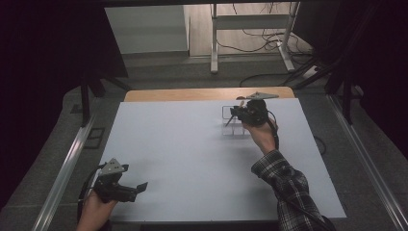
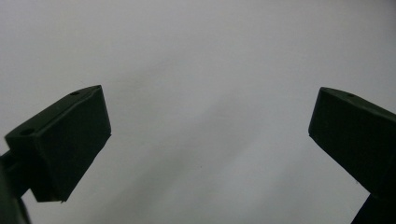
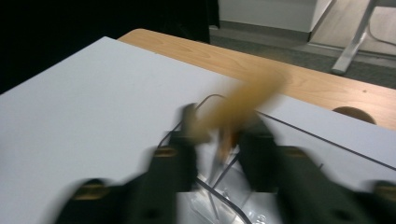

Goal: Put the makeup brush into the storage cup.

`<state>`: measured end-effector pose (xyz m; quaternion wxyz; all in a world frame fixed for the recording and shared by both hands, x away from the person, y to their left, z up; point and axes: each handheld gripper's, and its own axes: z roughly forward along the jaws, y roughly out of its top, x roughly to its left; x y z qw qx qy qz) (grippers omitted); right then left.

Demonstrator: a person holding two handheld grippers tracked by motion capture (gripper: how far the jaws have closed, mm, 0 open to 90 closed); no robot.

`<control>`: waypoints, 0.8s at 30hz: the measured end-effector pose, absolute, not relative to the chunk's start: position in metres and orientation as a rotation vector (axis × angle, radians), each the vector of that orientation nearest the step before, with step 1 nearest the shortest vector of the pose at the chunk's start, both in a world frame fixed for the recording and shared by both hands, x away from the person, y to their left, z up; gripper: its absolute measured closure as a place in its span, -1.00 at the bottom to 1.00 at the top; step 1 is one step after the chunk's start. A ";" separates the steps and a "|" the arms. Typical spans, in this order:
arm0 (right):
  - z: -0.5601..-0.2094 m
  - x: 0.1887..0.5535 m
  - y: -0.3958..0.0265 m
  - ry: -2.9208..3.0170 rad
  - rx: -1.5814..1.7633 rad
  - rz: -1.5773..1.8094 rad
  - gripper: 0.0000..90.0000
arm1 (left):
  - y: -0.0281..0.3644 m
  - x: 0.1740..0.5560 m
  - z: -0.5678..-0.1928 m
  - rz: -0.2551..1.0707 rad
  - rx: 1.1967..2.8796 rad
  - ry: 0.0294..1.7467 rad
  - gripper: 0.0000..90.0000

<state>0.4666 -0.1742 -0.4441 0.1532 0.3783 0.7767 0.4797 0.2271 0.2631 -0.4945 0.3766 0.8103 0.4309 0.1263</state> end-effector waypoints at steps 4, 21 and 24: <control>-0.445 0.474 -0.174 2.238 1.116 1.412 -0.78 | 0.263 0.227 -0.494 0.322 2.071 1.104 -1.00; -0.440 0.468 -0.178 2.258 1.097 1.353 -0.95 | 0.263 0.227 -0.494 0.328 2.070 1.104 -1.00; -0.440 0.467 -0.178 2.266 1.098 1.351 -0.95 | 0.262 0.227 -0.494 0.328 2.071 1.107 -1.00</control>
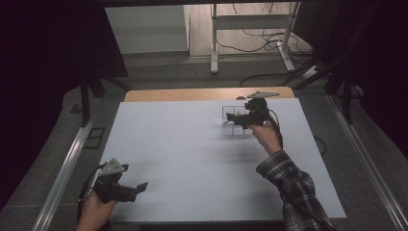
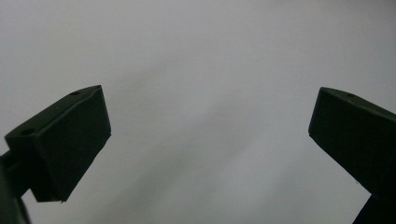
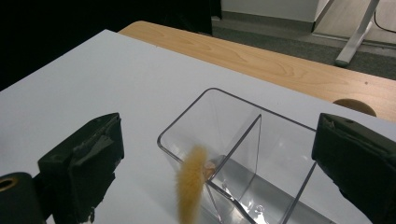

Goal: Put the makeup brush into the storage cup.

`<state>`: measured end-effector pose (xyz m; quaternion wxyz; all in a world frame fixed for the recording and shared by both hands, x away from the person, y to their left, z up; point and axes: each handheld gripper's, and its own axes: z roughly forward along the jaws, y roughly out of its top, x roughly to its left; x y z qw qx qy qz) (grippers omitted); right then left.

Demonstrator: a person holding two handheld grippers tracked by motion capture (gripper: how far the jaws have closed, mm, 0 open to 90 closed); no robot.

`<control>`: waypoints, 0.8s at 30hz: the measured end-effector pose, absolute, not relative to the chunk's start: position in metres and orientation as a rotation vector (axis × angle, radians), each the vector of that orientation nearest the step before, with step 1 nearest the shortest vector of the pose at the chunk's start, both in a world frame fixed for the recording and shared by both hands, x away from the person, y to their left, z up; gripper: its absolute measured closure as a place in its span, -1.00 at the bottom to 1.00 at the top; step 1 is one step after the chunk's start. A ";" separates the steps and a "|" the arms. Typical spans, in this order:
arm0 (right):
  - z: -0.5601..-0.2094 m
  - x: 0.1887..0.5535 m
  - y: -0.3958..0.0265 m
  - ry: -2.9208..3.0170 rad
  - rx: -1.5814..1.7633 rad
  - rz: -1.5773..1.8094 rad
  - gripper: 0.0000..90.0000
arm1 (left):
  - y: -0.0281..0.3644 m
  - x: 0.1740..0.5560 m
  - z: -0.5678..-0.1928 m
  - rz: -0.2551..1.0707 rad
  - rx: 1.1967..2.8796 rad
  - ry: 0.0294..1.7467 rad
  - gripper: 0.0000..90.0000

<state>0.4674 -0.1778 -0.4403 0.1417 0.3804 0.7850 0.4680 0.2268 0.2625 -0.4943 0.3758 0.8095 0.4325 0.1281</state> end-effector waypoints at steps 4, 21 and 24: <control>-0.440 0.466 -0.179 2.273 1.097 1.348 -0.95 | 0.262 0.227 -0.494 0.329 2.071 1.106 -1.00; -0.435 0.454 -0.183 2.299 1.067 1.331 -0.95 | 0.262 0.227 -0.494 0.323 2.073 1.108 -1.00; -0.435 0.452 -0.184 2.305 1.068 1.323 -0.95 | 0.262 0.227 -0.494 0.322 2.073 1.109 -1.00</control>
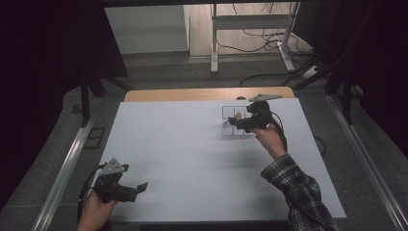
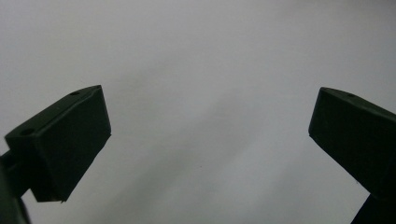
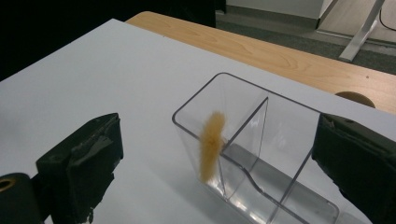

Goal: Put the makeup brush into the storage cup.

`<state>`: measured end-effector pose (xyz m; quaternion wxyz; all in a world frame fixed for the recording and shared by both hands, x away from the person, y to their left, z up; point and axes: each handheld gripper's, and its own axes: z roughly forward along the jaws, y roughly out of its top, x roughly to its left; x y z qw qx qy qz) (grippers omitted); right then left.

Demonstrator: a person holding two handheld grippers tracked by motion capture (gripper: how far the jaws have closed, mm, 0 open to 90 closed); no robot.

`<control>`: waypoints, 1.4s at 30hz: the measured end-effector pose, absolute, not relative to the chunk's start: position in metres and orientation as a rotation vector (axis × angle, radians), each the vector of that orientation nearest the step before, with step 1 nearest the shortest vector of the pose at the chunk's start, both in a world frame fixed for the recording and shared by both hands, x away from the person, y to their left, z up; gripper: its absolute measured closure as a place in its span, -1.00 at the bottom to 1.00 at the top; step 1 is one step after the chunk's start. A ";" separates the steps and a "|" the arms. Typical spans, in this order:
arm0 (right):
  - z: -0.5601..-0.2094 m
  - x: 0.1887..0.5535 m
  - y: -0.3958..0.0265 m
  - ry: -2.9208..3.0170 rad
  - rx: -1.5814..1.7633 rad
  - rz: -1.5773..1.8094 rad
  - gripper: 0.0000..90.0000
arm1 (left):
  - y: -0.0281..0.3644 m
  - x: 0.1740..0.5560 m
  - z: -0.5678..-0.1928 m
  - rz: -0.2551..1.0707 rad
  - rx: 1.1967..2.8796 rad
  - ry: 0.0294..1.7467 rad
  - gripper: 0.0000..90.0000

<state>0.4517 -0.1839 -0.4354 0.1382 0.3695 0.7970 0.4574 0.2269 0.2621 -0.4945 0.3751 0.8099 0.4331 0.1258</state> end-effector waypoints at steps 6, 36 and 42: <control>-0.436 0.446 -0.187 2.317 1.054 1.307 -0.95 | 0.262 0.227 -0.495 0.323 2.081 1.101 -1.00; -0.443 0.420 -0.195 2.381 1.018 1.246 -0.96 | 0.263 0.227 -0.494 0.321 2.070 1.102 -1.00; -0.444 0.416 -0.197 2.390 1.018 1.237 -0.97 | 0.263 0.227 -0.494 0.321 2.068 1.102 -1.00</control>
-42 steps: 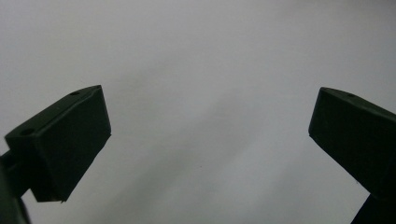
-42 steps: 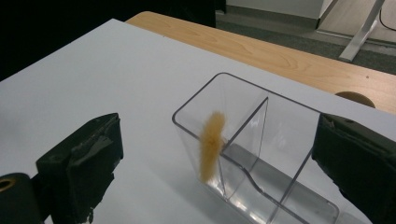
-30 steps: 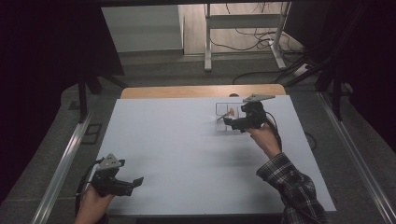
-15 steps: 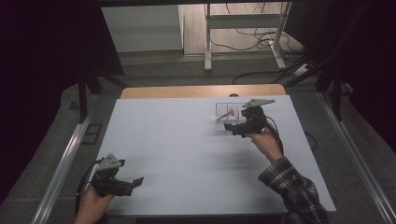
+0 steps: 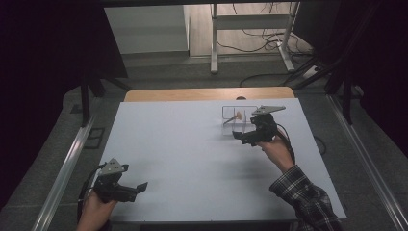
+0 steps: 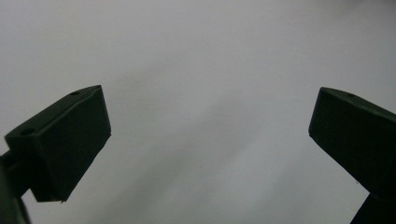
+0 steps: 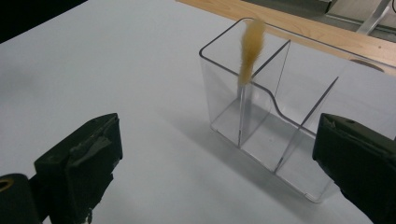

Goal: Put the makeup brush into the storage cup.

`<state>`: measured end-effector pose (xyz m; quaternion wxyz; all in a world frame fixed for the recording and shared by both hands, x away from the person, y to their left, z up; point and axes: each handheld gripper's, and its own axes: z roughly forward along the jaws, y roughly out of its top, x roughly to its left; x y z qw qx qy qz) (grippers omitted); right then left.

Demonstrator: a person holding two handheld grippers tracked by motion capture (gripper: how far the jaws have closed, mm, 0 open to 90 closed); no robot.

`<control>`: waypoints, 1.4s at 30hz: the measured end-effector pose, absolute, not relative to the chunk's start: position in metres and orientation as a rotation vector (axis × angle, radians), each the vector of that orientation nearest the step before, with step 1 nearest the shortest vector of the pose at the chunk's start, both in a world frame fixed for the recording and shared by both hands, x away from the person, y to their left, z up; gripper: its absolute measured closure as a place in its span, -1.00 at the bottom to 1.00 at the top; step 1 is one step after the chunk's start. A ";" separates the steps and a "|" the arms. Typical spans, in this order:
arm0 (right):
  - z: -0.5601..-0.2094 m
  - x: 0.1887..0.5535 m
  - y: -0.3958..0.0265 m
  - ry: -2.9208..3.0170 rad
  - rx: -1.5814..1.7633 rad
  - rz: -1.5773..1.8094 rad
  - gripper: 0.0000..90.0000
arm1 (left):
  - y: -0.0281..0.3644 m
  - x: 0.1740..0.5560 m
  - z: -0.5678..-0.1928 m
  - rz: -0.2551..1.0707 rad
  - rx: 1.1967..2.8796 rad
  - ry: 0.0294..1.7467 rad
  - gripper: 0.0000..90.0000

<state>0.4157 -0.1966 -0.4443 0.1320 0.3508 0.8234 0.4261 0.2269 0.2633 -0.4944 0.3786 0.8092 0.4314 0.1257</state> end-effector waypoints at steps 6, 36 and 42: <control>-0.446 0.409 -0.198 2.400 1.005 1.222 -0.97 | 0.263 0.227 -0.494 0.322 2.065 1.105 -1.00; -0.456 0.376 -0.207 2.490 0.927 1.111 -1.00 | 0.263 0.227 -0.495 0.323 2.071 1.111 -1.00; -0.458 0.369 -0.209 2.495 0.921 1.089 -1.00 | 0.263 0.228 -0.495 0.321 2.071 1.112 -1.00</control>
